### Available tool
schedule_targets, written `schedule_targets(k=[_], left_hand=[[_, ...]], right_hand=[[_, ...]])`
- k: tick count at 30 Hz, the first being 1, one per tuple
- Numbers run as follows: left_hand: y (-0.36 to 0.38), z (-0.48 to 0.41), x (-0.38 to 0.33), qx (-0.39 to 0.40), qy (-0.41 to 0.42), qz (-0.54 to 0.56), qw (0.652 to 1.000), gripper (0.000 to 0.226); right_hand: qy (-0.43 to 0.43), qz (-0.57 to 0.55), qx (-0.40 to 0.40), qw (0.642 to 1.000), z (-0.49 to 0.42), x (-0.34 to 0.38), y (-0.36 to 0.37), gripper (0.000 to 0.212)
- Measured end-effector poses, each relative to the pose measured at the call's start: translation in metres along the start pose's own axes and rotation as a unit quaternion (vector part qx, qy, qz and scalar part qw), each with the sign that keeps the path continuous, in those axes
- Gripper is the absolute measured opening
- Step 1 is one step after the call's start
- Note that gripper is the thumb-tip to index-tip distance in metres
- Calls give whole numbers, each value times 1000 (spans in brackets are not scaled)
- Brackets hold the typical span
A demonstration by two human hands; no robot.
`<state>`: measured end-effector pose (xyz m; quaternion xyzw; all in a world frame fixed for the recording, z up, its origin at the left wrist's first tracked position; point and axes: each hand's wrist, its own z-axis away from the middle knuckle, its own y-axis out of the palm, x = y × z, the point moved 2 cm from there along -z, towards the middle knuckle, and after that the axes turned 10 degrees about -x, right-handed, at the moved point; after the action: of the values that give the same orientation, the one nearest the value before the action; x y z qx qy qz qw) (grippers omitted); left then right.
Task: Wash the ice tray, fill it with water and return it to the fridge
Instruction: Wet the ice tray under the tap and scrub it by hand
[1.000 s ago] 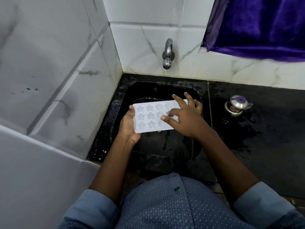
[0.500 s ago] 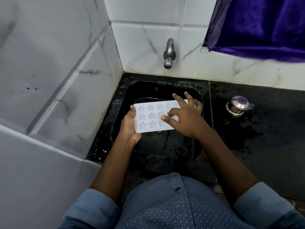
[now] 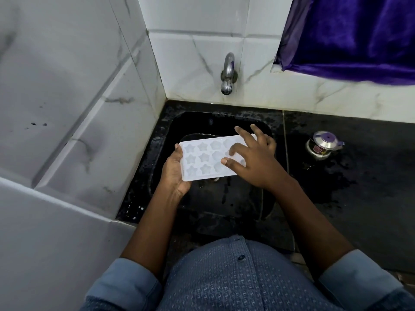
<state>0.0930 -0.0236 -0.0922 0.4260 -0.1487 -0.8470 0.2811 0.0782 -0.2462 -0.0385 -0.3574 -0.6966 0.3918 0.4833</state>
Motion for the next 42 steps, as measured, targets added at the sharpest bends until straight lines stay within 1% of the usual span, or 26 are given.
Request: schedule_targets(k=[2,6,11,15,20,28,42], left_hand=[[0,1,-1,-7,3,-2,1000,71],[-1,2,-5,-26,8,0,1000,65],[1,2,-6,-27,13,-1,1000,62],[1,0,-4,-24,13,-9,1000,69],[5,2,-1,-10,-1,-15,1000,69],[4,7,-3,0,3,-10,1000,67],[5,2,2,0,14,-26,1000,68]], right_hand=[[-5,16,-28,999,2,-8,-5,43],[27,31,-54,998,8,-27,-16,46],[25,46,-37,998,15,-36,-17,49],[27,35,-42,998,14,-33,-16,52],[36,38,-7,999,14,-24,-14,59],[42,40,-6,998,15,-17,-15,54],[64,34,-10,997,17,-20,-13,53]])
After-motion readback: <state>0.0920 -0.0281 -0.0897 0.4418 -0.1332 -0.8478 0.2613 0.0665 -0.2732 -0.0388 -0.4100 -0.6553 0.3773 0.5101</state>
